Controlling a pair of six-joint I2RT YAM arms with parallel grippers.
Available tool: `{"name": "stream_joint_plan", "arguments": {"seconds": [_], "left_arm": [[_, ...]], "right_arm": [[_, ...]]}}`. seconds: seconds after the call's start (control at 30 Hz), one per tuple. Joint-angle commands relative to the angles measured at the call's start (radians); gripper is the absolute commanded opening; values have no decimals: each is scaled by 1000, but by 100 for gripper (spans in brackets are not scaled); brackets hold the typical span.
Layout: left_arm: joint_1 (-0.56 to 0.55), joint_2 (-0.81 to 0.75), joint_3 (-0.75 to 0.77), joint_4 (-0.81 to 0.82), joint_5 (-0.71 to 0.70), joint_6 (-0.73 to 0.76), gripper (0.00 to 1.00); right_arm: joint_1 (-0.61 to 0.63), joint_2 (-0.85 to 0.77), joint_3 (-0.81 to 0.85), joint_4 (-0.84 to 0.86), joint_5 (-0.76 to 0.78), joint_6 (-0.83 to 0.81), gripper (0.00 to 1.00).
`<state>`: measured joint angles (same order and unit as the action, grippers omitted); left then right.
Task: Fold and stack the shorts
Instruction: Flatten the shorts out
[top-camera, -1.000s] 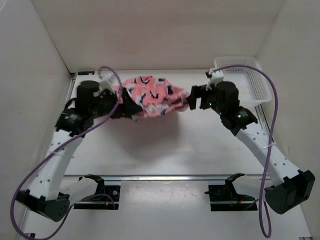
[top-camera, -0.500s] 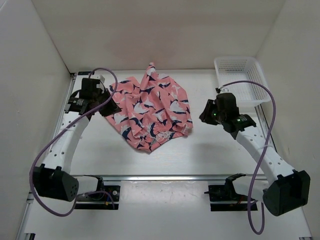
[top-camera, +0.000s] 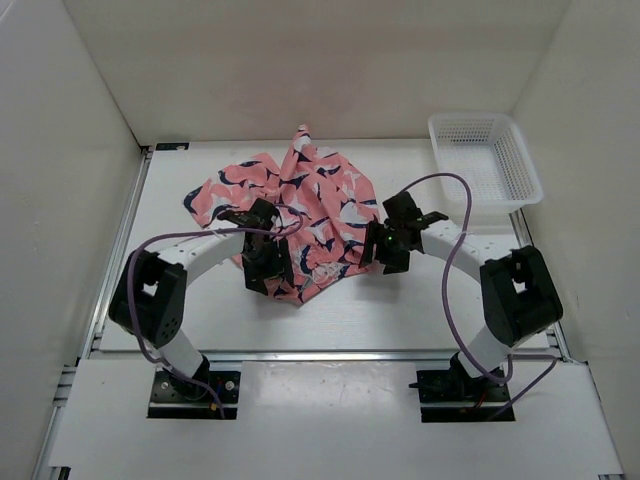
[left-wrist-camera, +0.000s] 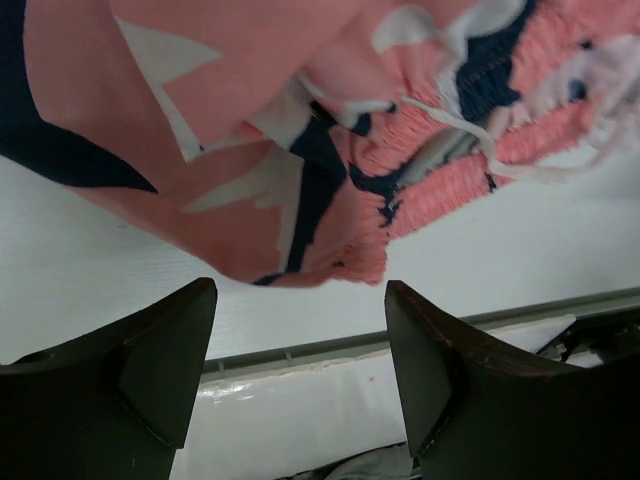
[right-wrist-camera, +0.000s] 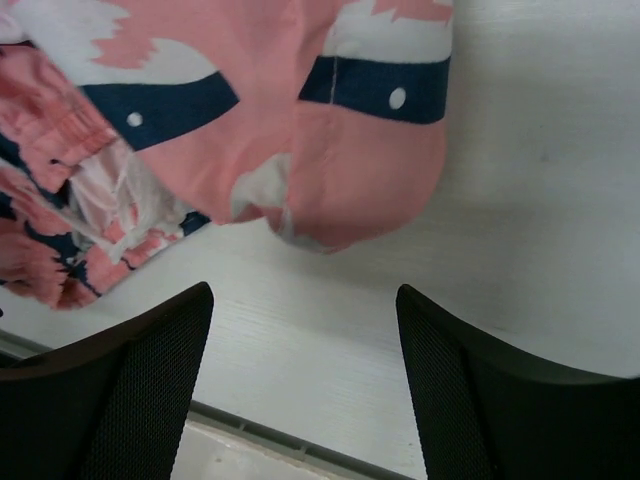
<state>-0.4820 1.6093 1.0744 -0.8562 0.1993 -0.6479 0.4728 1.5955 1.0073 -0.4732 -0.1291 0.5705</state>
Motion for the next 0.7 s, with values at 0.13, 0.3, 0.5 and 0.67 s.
{"name": "stream_joint_plan", "arguments": {"seconds": [0.13,0.3,0.5,0.67], "left_arm": [[-15,90,2,82,-9,-18,65],[-24,178,62,91,3,17,20],[-24,160,96,91,31,39,10],[6,0,160,16,-3,39,10]], "right_arm": [[0,109,109,16,75,-8,60],[0,178,163,16,98,-17,36],[0,187,226,-11,117,-35,0],[-37,103,304,-50,146,-76,0]]}}
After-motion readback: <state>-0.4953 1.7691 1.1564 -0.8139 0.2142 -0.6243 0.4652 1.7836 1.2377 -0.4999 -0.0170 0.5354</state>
